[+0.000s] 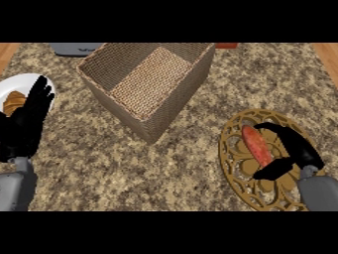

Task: Pick the sweet potato from the placemat and place it in the basket

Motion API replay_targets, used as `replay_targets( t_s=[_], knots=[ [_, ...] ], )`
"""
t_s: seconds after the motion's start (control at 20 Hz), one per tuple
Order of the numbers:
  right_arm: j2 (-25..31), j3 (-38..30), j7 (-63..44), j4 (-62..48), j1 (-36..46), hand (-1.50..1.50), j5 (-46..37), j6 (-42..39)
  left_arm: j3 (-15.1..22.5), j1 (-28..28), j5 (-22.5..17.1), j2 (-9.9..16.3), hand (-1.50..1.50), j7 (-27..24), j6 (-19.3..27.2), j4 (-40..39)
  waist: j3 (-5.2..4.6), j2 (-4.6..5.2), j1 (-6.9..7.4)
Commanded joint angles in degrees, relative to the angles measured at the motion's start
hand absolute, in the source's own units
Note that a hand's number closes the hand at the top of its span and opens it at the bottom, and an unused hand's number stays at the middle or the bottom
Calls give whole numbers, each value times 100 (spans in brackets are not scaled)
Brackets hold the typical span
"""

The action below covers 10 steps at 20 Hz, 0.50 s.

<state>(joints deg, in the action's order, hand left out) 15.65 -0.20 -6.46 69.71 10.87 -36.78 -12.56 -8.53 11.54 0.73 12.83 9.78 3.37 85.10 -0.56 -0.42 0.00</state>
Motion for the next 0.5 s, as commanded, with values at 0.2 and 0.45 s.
replay_targets(
  t_s=[0.2,0.45],
  knots=[
    [-214,244,826,-627,-191,150,-90,121,55,172,76,-94,0,-122,7,-294,59,56,-7],
    [-333,309,505,-272,-339,150,-160,81,34,-198,-11,-28,0,97,-76,273,57,27,31]
  ],
)
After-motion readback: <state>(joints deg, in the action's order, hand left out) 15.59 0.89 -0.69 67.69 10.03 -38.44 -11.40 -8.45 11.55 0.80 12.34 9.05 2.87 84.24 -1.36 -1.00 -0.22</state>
